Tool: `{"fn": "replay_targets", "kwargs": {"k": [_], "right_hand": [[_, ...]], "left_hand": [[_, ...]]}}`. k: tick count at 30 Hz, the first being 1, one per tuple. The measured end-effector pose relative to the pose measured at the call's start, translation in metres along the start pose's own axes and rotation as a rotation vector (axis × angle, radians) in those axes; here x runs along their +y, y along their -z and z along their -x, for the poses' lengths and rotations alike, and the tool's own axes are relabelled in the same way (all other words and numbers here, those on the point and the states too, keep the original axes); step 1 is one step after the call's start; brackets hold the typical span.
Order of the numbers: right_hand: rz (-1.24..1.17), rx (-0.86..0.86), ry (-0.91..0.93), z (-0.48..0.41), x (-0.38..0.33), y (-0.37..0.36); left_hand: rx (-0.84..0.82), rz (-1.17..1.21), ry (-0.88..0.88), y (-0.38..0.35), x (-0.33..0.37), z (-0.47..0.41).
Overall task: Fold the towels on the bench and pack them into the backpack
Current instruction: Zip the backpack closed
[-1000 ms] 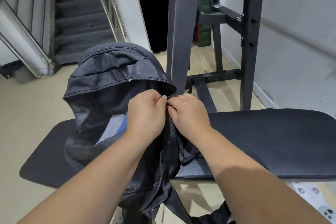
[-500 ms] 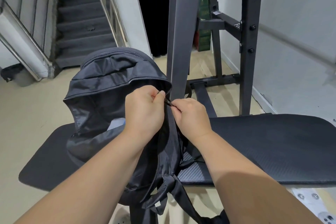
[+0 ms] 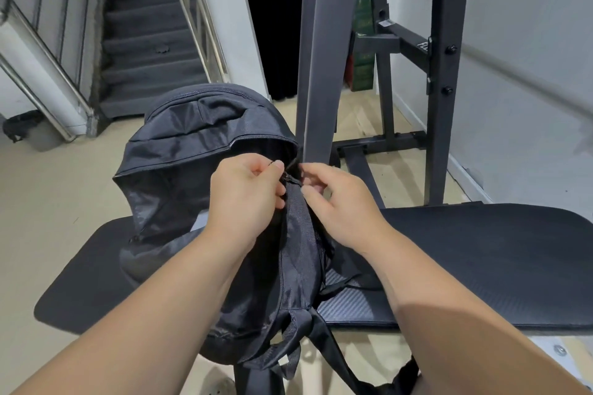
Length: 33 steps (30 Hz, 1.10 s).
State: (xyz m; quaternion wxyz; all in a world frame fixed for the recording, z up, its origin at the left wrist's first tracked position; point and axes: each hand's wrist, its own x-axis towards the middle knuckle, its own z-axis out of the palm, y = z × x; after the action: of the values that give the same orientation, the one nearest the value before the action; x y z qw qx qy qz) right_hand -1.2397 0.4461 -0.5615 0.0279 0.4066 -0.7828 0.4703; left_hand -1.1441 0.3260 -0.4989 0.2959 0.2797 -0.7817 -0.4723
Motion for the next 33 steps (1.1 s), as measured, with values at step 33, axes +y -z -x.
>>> {"fn": "replay_targets", "kwargs": {"k": [33], "right_hand": [[0.401, 0.196, 0.152, -0.018, 0.003, -0.008]], "left_hand": [[0.121, -0.204, -0.236, -0.021, 0.006, -0.008]]}}
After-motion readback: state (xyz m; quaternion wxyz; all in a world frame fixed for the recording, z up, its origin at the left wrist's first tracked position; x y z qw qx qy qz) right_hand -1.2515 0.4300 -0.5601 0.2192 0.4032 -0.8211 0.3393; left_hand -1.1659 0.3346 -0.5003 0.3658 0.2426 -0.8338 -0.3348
